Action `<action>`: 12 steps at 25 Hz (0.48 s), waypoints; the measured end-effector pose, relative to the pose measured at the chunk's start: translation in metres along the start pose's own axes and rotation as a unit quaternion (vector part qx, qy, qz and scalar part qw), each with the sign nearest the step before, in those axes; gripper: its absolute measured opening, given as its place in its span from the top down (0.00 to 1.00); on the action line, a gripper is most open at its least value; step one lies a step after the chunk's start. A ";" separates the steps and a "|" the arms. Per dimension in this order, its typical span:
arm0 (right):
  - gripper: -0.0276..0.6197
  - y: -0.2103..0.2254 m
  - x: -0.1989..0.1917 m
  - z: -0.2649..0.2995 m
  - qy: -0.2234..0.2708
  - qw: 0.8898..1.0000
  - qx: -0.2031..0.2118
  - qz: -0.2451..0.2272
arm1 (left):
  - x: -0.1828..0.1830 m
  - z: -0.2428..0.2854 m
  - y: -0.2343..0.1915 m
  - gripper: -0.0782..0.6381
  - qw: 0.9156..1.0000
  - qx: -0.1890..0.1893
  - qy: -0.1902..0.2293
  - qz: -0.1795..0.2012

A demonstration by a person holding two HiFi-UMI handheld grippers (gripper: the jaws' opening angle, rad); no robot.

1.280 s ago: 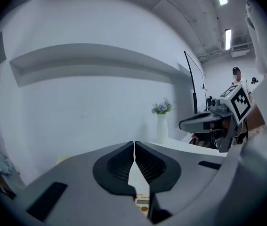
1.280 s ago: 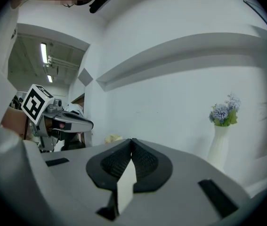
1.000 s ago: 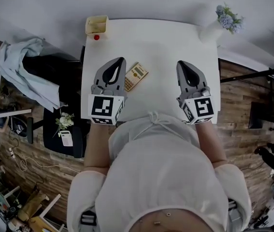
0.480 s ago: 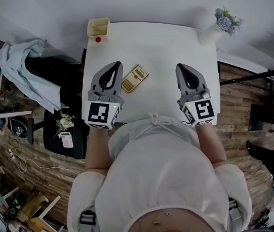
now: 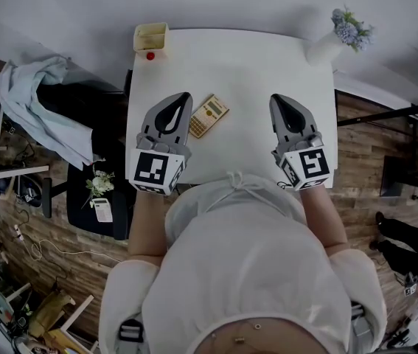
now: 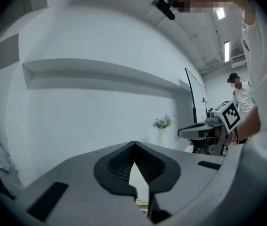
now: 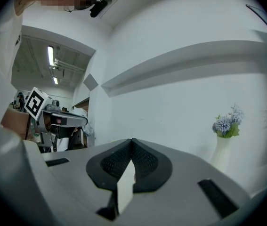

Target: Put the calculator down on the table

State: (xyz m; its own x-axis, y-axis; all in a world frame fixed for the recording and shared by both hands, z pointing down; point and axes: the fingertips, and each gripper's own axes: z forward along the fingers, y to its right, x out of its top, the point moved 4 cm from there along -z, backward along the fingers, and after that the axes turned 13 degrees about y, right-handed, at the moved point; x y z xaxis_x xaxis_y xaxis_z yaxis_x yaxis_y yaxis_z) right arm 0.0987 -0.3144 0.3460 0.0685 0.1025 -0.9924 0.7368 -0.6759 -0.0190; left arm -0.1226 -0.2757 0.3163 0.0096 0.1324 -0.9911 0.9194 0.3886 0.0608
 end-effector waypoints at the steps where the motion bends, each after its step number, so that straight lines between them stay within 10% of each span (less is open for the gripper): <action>1: 0.95 0.000 0.000 0.000 -0.001 1.000 0.000 -0.001 | 0.000 0.000 0.001 0.87 1.000 -0.001 -0.001 -0.001; 12: 0.95 0.002 -0.004 0.001 -0.009 1.000 -0.003 -0.006 | -0.006 0.000 0.002 0.87 1.000 0.005 -0.010 -0.010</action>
State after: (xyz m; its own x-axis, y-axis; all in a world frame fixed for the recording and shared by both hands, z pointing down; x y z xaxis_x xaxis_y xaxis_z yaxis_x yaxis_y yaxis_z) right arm 0.0990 -0.3170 0.3494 0.0473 0.0969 -0.9942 0.7409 -0.6710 -0.0301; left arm -0.1210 -0.2756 0.3228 -0.0018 0.1064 -0.9943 0.9237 0.3812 0.0391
